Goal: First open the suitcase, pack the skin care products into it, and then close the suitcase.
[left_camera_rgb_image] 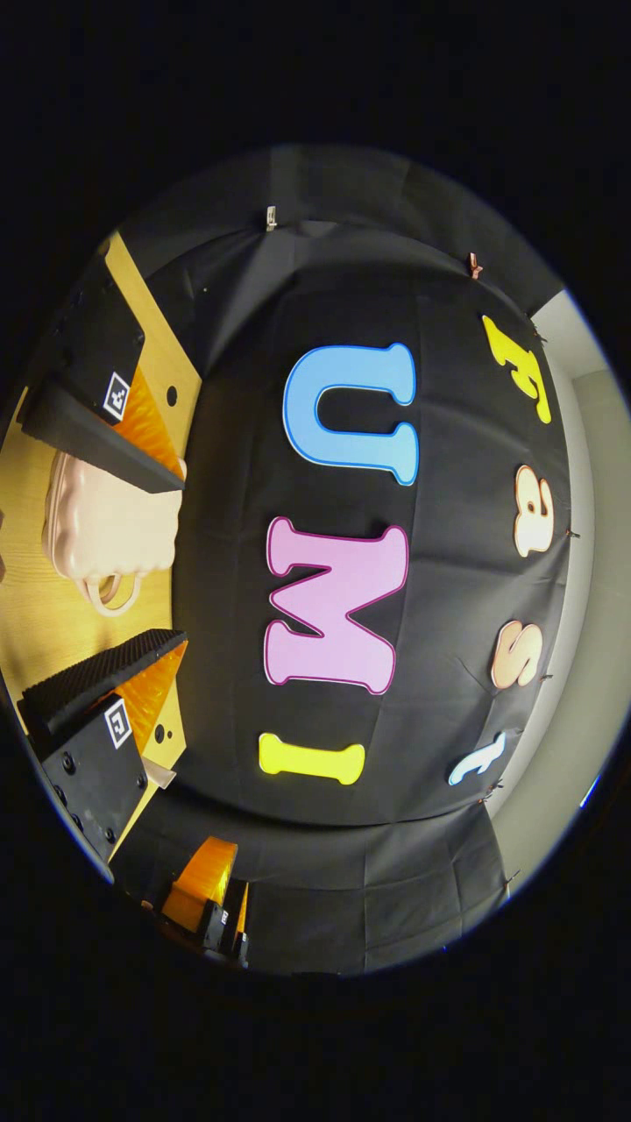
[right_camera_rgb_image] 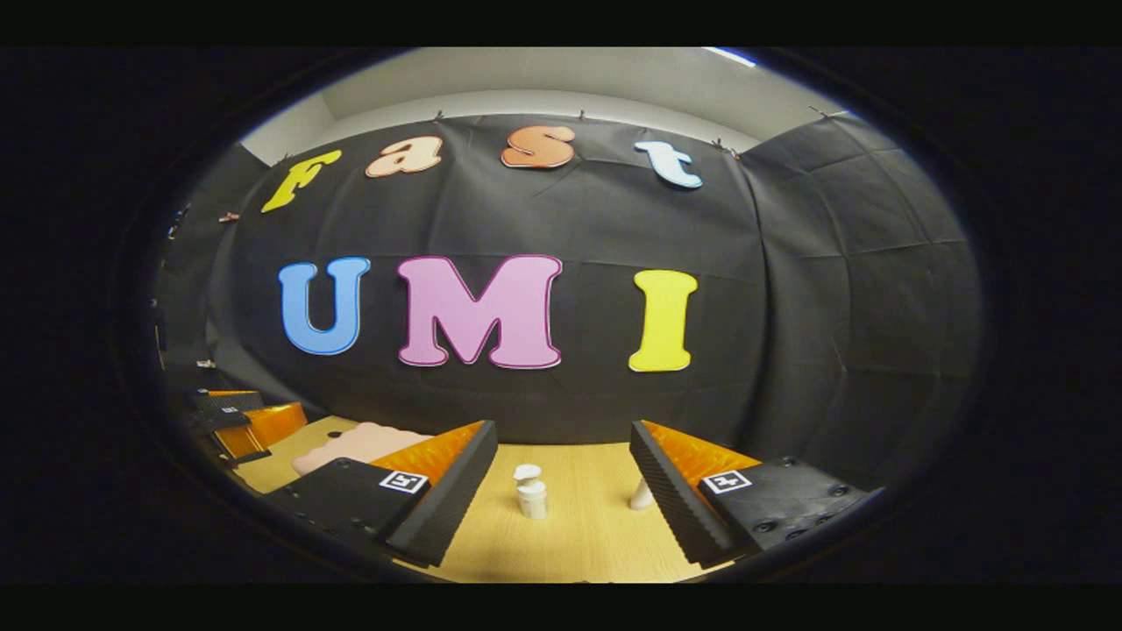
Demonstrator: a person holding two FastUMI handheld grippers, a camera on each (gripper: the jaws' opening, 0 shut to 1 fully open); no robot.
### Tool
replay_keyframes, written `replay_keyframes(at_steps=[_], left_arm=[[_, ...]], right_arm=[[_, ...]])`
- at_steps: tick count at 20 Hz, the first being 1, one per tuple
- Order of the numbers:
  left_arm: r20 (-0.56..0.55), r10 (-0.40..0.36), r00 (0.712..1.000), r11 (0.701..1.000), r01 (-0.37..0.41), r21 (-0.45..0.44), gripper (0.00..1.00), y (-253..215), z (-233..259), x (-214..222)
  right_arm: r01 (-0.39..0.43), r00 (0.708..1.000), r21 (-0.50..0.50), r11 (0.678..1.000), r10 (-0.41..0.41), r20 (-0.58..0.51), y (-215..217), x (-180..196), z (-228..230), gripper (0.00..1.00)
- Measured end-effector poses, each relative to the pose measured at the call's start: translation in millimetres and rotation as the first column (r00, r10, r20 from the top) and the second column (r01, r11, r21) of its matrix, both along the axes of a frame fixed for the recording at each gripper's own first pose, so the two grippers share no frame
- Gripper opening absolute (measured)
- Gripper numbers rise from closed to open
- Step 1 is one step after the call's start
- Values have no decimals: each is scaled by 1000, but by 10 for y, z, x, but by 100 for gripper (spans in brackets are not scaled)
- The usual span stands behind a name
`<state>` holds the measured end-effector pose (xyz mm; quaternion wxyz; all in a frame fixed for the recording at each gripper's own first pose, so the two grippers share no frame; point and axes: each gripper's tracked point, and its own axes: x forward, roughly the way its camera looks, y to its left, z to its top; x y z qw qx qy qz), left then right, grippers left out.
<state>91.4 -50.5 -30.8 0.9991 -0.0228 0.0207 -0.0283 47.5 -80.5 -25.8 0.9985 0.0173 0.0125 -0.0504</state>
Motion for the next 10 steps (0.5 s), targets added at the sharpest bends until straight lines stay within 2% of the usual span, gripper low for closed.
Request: replay_keyframes(at_steps=[1,4,6,7,8,10], left_arm=[[-16,-15,1000,1000,15,1,99,-66,-71,69],[-85,-69,994,998,69,-2,99,-303,-317,334],[-114,-102,988,994,105,27,99,-484,-467,539],[-130,-116,985,991,123,47,99,-577,-556,651],[-145,-131,981,988,141,61,99,-660,-646,773],[-191,-176,966,980,191,60,99,-889,-887,1004]], right_arm=[[0,1000,-3,1000,0,0,-34,-18,5,100],[-26,1000,-13,1000,27,9,-74,17,4,97],[-51,999,-22,998,51,-7,-127,57,-30,97],[-54,999,-26,998,54,0,-180,78,-2,94],[-55,998,-32,998,55,7,-227,98,7,97],[-59,998,-54,997,60,5,-316,151,-45,94]])
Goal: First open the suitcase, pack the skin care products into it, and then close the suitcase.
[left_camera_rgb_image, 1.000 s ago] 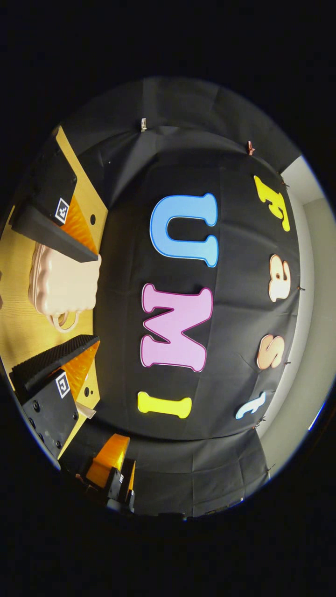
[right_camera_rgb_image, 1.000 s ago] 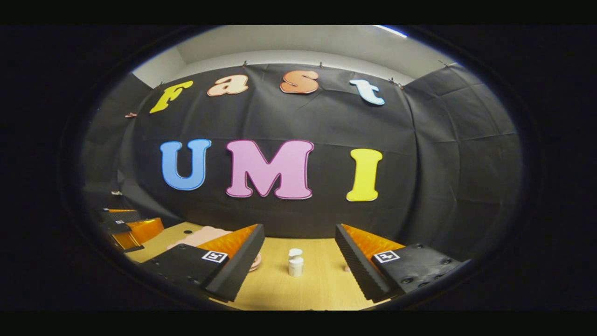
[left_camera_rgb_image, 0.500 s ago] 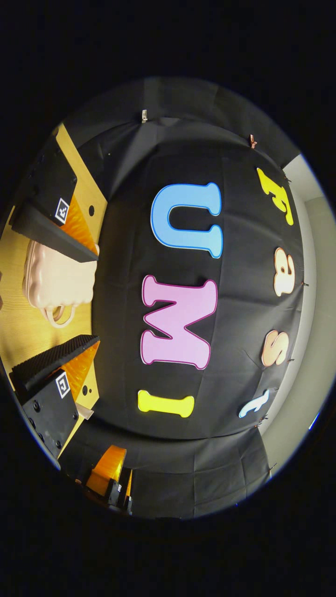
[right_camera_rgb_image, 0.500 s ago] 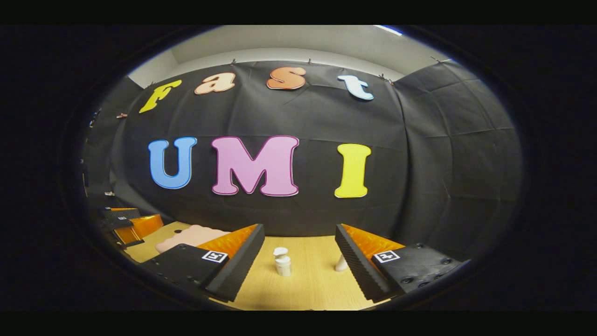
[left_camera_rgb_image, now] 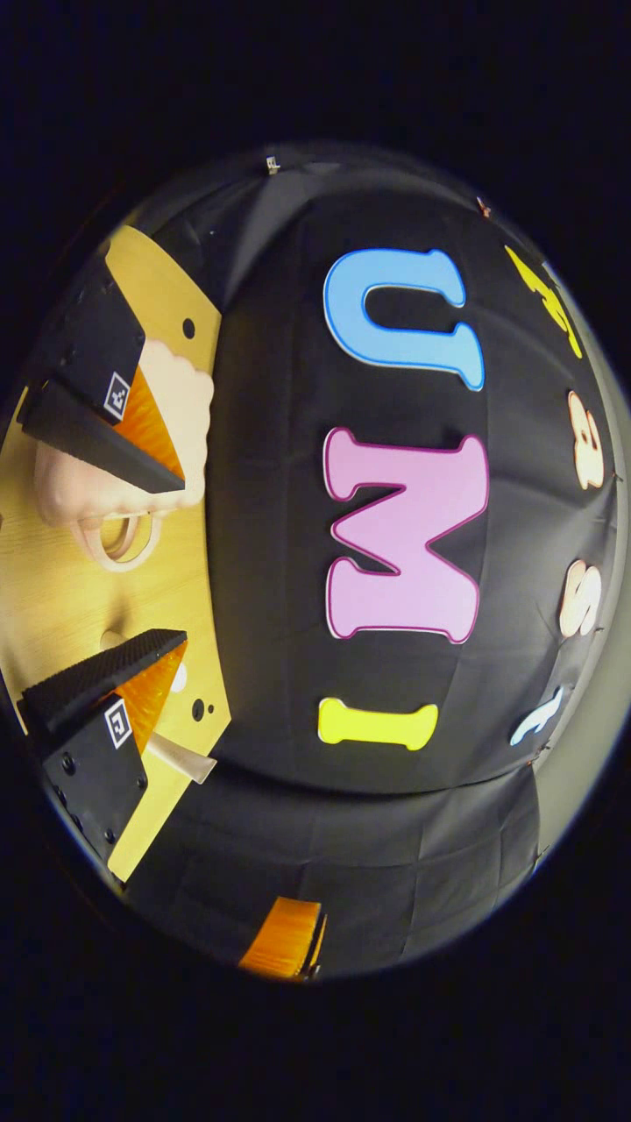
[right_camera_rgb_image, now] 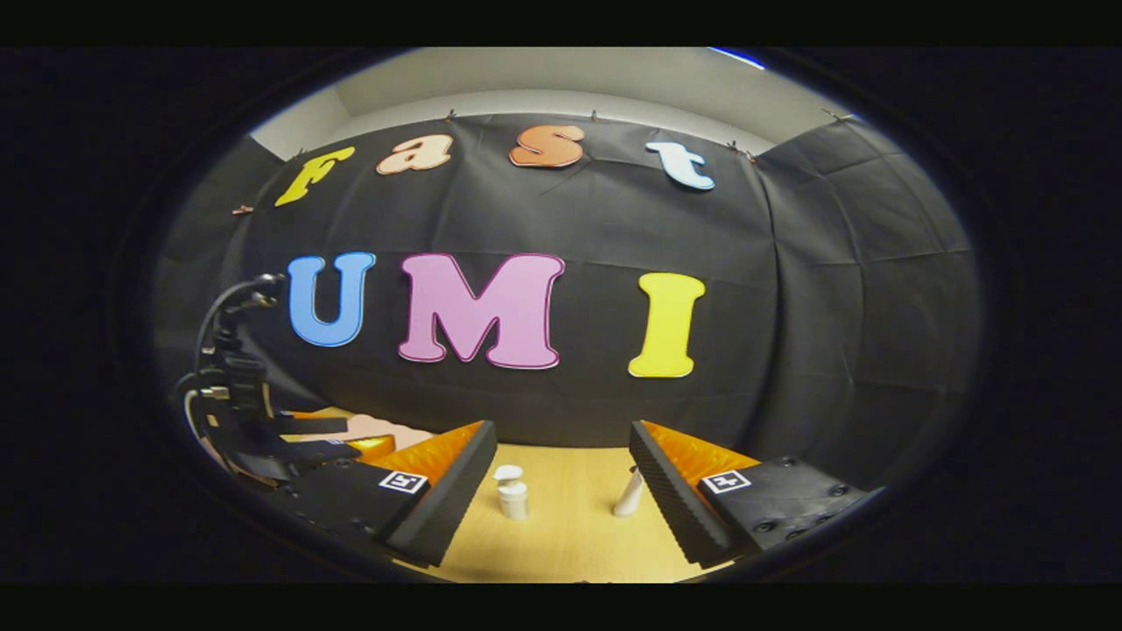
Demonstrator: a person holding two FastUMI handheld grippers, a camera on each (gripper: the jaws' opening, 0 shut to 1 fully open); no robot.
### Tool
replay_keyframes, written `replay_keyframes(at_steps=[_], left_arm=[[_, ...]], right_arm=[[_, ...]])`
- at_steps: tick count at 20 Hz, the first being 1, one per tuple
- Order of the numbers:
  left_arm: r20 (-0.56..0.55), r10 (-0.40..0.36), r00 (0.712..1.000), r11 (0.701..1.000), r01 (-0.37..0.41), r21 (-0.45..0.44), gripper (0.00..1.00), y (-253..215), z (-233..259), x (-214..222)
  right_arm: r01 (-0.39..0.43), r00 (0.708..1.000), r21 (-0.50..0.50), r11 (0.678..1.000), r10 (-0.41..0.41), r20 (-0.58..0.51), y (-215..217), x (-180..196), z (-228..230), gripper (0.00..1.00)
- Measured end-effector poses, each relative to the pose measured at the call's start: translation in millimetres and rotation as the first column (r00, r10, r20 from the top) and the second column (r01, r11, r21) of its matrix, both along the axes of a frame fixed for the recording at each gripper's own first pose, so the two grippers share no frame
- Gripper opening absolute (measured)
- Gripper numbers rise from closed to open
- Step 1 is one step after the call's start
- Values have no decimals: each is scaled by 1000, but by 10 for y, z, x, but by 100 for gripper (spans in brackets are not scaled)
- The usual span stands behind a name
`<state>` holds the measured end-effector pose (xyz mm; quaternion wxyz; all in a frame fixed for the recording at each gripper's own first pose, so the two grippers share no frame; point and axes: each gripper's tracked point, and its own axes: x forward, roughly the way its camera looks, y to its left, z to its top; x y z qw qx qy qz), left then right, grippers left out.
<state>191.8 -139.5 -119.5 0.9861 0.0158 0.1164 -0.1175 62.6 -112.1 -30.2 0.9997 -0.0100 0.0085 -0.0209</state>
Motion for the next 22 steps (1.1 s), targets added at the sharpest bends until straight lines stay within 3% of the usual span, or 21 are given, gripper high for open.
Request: replay_keyframes(at_steps=[2,7,10,15,17,19,20,22], left_arm=[[-64,-20,998,1000,20,3,99,-142,-313,215],[-203,9,979,1000,-5,21,95,-207,-953,613],[-257,9,966,1000,-2,29,91,-289,-1222,786],[-365,87,927,994,-55,97,83,-299,-1705,938],[-379,151,913,979,-85,186,75,-203,-1878,1009],[-372,246,895,941,-129,313,60,-5,-2005,1082],[-389,267,882,929,-128,347,45,30,-2084,1096],[-423,290,858,916,-120,384,27,12,-2163,1085]], right_arm=[[-8,1000,-17,1000,8,-14,-89,39,-91,99],[-38,997,-21,999,37,-74,-287,123,-357,97],[-37,992,34,999,41,-118,-423,225,-509,98],[16,988,23,1000,-12,-156,-809,364,-613,98],[23,985,26,999,-18,-172,-871,389,-709,98],[21,980,10,1000,-18,-200,-895,398,-815,98],[24,977,8,1000,-22,-210,-895,398,-859,98],[23,974,40,999,-13,-224,-866,376,-911,98]])
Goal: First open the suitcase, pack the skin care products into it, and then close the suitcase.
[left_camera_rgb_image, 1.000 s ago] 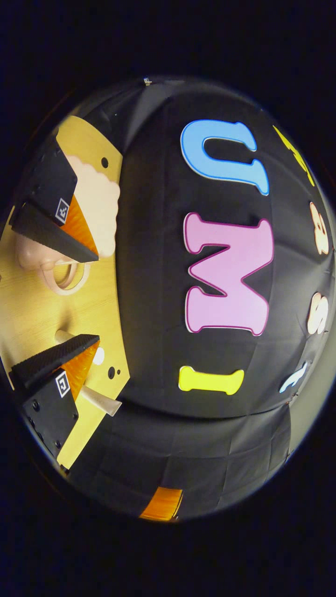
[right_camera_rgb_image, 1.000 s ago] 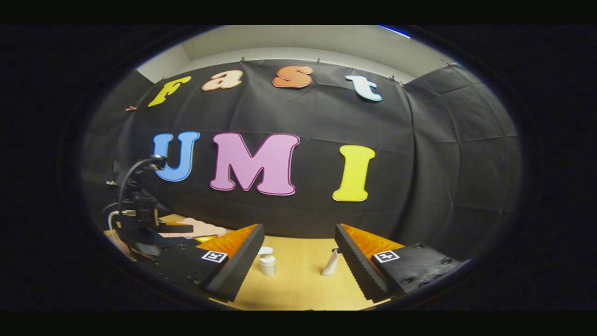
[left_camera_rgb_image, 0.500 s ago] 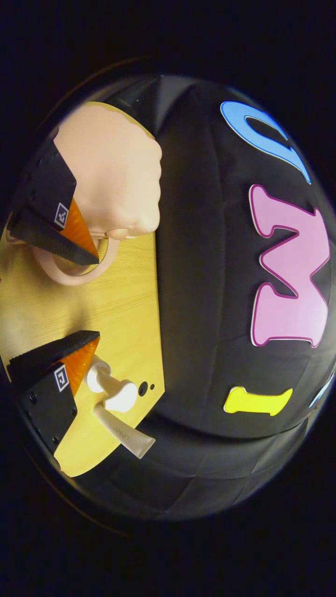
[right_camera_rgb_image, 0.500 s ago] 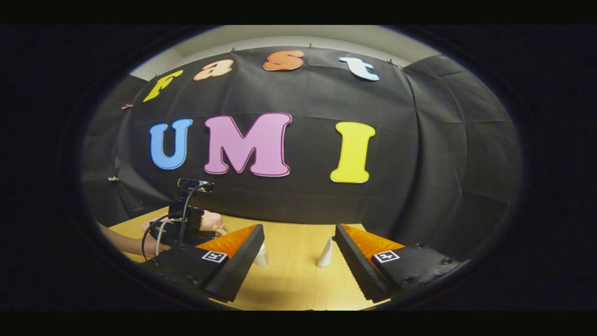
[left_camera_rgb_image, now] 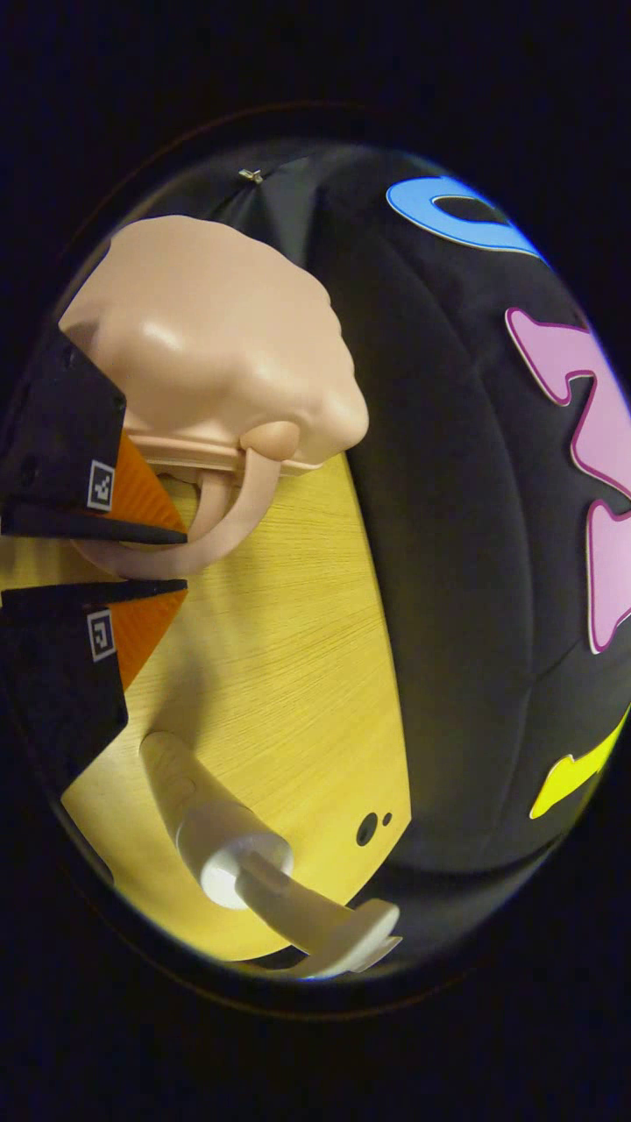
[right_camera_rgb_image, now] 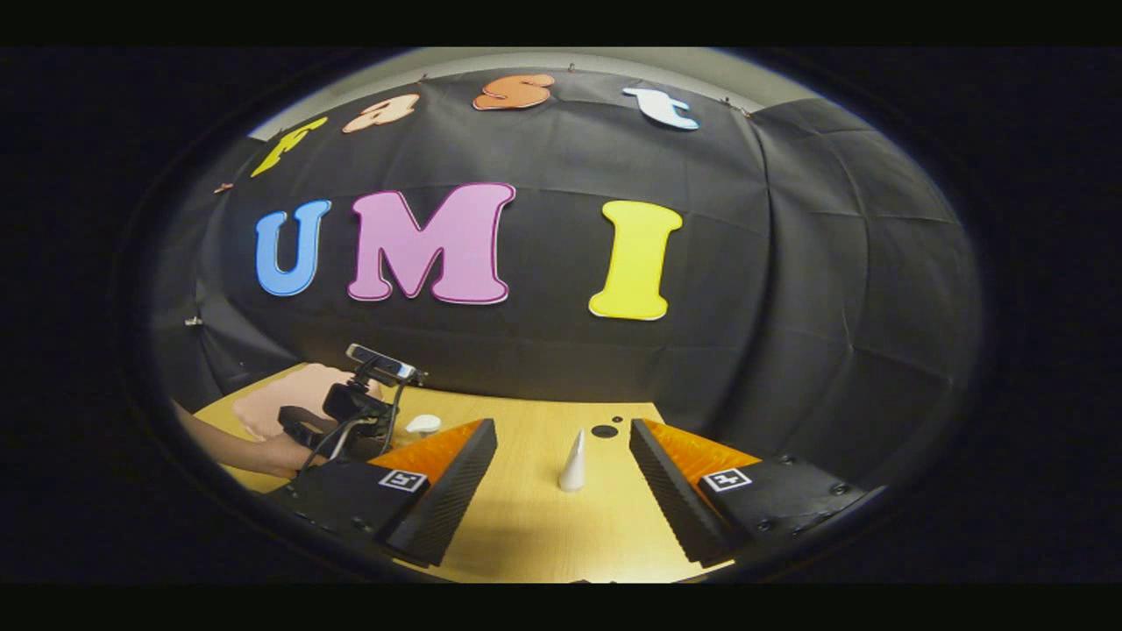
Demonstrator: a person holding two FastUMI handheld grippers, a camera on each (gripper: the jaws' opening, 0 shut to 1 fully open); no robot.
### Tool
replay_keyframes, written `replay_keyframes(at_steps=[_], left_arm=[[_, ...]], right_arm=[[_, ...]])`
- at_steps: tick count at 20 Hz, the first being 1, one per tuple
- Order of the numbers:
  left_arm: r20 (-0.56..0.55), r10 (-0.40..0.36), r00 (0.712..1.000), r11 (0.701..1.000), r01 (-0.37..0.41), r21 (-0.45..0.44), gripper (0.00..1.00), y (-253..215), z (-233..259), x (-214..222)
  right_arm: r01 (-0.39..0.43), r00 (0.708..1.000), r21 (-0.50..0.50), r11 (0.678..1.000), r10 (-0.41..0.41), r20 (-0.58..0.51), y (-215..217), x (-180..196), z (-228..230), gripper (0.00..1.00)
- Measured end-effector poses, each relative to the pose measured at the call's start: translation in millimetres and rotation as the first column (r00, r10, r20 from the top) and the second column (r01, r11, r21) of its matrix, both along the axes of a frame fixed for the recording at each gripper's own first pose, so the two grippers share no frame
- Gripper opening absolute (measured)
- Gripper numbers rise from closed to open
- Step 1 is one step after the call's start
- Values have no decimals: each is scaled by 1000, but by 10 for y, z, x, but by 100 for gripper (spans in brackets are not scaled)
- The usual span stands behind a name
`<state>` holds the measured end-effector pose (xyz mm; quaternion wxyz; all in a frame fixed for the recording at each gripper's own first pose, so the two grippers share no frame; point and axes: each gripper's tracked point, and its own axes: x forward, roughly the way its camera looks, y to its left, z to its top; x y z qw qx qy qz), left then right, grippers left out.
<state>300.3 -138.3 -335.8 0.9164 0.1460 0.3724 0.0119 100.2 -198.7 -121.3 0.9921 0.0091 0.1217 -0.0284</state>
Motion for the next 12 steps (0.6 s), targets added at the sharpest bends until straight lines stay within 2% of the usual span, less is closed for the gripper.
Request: replay_keyframes(at_steps=[2,3,5,8,9,12], left_arm=[[-9,-10,1000,1000,10,-7,27,-44,75,5],[1,-16,1000,1000,16,-23,20,-89,189,-1],[16,3,1000,998,-3,-55,16,-98,444,-7],[10,75,997,982,-73,-172,13,-86,797,-64],[18,87,996,974,-81,-213,13,-94,982,-83],[68,82,994,974,-66,-219,13,246,1633,-46]], right_arm=[[-5,1000,26,1000,5,-11,65,11,-37,98],[-7,1000,25,1000,8,-11,96,20,-41,97],[-16,1000,21,1000,16,-3,160,31,18,97],[-32,999,17,999,31,24,278,28,148,100],[-35,999,11,999,35,33,320,28,183,98],[-33,998,3,999,33,58,426,9,282,97]])
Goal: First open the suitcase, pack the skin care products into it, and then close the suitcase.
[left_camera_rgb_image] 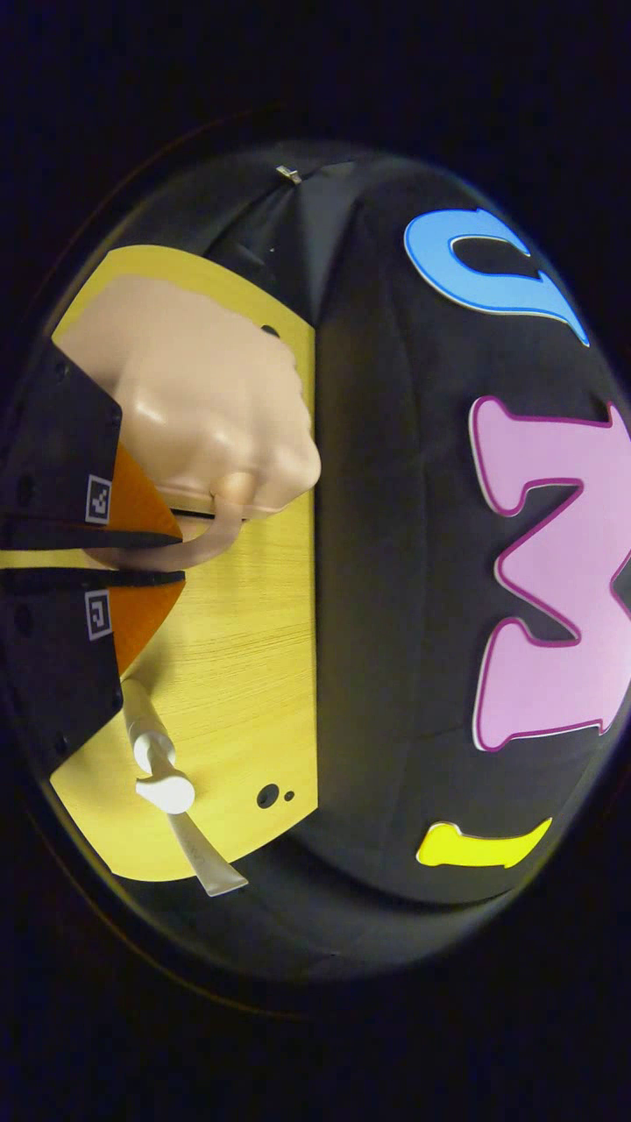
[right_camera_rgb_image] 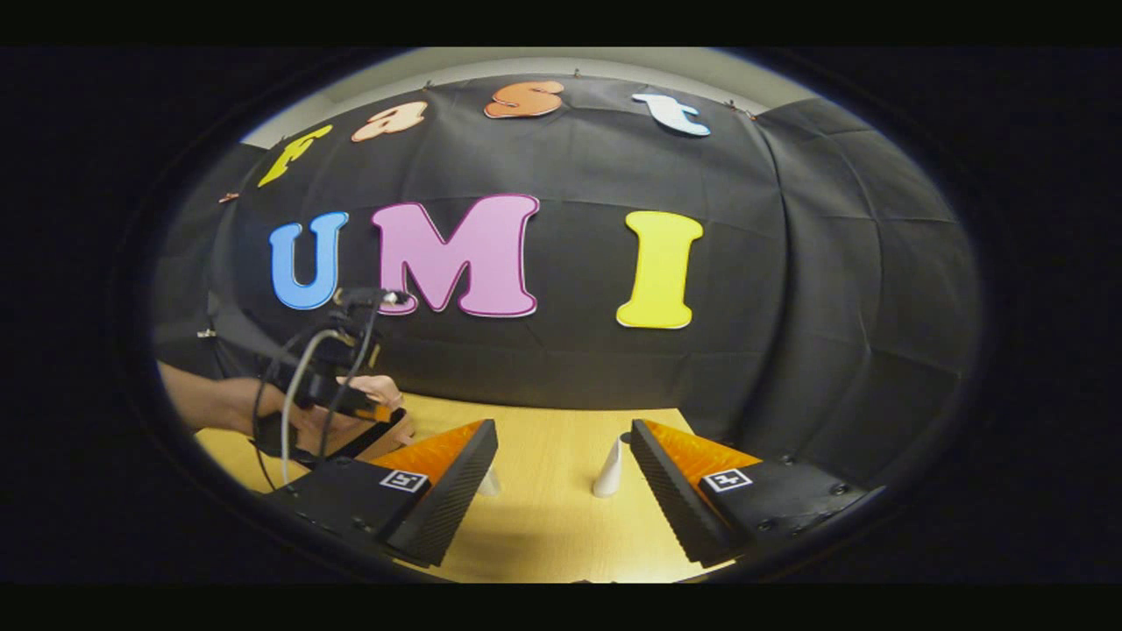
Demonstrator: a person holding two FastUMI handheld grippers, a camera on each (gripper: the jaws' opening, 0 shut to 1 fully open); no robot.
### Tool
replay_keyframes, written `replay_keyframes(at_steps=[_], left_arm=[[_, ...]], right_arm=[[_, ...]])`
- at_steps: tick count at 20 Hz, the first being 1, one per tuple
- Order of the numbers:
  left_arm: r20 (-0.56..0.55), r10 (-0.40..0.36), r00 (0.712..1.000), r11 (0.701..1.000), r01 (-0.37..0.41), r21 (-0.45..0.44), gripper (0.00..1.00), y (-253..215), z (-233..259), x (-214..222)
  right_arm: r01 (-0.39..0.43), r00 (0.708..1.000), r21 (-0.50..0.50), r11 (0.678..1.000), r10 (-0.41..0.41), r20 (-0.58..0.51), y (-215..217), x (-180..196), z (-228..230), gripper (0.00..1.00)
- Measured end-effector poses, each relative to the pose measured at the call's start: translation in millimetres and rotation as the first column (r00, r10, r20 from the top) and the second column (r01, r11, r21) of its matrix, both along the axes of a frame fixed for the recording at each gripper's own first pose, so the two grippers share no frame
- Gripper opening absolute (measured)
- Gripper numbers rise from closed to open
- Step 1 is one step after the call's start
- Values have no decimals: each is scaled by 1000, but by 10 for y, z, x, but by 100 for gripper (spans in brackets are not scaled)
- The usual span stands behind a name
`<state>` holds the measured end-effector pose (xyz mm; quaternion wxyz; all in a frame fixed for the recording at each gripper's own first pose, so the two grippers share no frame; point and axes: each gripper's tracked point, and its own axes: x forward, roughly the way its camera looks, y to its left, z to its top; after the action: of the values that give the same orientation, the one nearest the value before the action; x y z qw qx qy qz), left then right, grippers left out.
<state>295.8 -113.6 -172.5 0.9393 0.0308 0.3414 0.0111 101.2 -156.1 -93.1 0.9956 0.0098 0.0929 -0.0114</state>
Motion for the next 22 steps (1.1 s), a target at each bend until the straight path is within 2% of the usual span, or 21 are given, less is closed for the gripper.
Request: replay_keyframes(at_steps=[5,8,11,13,18,22], left_arm=[[43,9,999,1000,-8,-3,13,830,826,-40],[91,-17,996,990,4,138,12,1484,1198,-34],[119,-18,993,950,-20,312,12,2211,1419,-5],[134,18,991,914,-71,399,13,2727,1428,-10],[198,88,976,839,-180,514,12,3867,1197,34],[180,203,962,807,-269,526,13,4797,483,76]], right_arm=[[-10,999,11,1000,9,32,238,-47,140,97],[-17,999,15,1000,17,35,321,-61,180,98],[-30,999,13,999,29,20,380,-40,146,97],[-41,999,23,999,41,20,419,-11,156,97],[-28,1000,22,999,28,5,414,124,133,98],[29,1000,-31,999,-29,10,353,86,129,98]])
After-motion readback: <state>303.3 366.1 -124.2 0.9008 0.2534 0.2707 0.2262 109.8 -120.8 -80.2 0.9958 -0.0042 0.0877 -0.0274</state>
